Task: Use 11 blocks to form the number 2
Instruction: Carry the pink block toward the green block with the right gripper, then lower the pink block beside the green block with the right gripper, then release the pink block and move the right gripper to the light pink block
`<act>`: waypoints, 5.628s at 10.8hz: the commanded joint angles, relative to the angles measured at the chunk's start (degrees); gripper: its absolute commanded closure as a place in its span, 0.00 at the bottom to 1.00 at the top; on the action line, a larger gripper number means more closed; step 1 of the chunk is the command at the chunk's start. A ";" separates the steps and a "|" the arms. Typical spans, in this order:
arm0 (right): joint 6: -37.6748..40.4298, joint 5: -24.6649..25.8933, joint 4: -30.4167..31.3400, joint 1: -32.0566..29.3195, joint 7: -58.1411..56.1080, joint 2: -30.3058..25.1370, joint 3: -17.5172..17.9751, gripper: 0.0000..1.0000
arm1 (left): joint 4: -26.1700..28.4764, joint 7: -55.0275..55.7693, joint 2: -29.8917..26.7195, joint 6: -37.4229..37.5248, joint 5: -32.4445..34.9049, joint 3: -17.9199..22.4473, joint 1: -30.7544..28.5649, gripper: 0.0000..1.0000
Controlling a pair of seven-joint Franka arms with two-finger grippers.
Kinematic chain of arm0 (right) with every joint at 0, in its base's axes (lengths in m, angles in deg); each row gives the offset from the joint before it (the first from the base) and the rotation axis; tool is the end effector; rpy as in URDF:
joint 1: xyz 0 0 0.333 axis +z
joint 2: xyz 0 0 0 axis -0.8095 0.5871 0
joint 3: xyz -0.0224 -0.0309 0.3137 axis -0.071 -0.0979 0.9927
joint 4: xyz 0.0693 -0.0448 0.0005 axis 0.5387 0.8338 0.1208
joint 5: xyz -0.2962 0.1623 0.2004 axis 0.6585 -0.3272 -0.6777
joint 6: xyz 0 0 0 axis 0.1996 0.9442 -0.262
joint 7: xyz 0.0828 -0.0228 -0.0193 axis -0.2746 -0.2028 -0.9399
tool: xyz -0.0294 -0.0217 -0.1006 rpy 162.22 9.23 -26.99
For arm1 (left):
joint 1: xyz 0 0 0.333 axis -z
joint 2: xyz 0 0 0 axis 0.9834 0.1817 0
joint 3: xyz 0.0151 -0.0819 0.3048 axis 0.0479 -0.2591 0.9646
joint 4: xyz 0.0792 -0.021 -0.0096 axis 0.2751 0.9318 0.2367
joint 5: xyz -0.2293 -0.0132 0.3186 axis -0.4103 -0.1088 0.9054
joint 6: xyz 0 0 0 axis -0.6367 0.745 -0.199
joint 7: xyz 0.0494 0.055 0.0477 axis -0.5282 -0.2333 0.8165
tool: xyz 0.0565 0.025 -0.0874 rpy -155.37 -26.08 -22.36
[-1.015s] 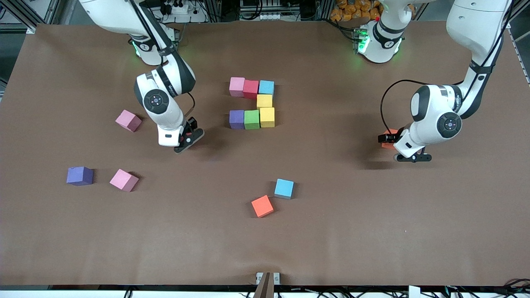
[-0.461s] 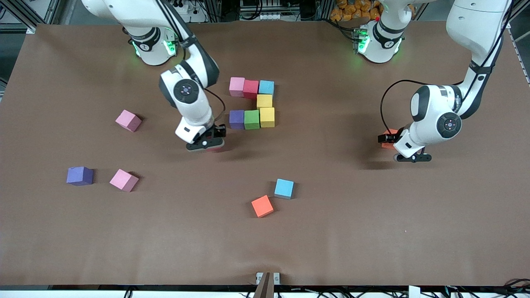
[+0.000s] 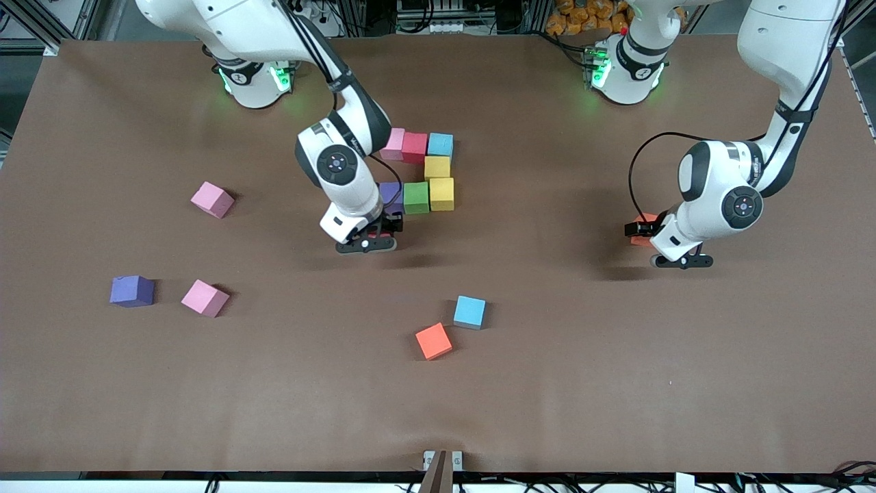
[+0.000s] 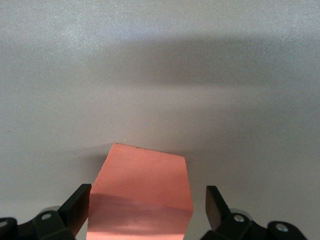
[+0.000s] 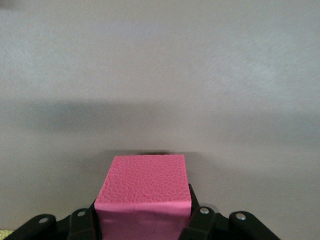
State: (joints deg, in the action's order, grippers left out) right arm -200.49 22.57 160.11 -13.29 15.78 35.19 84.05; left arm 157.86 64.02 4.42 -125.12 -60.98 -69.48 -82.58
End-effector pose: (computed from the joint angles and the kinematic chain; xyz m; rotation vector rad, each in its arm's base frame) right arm 0.4837 0.3767 0.2152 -3.0858 -0.1207 0.0433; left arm 0.5113 -0.0241 0.1905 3.1089 0.0095 -0.3595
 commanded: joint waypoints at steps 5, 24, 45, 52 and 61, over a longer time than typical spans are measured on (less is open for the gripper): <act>2.95 -2.95 -1.13 2.04 0.84 1.03 -0.19 0.71 | -0.02 -0.82 0.08 -0.64 1.07 -0.14 -0.46 0.00; 5.32 -7.71 -2.18 3.63 0.84 2.70 -0.28 0.71 | -0.11 -0.91 0.16 -0.64 1.07 -0.14 -0.46 0.00; 8.31 -4.11 -6.58 -20.25 -15.29 -5.30 0.60 0.00 | -0.02 -0.91 0.16 -0.99 1.07 -0.14 -0.64 0.91; 8.48 -2.87 -6.58 -38.72 -29.66 -4.08 0.60 0.00 | -2.04 -0.74 -0.19 0.15 1.16 0.39 -0.20 1.00; 11.12 -2.87 -6.75 -42.34 -9.79 -1.86 0.34 0.00 | -13.64 6.71 0.86 5.69 5.38 0.57 -0.82 1.00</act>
State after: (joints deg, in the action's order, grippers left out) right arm -190.08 18.97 153.60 -54.61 4.81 34.85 83.44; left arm 145.93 66.63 4.48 -120.46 -56.92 -68.60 -83.96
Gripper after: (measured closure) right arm 0.000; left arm 0.370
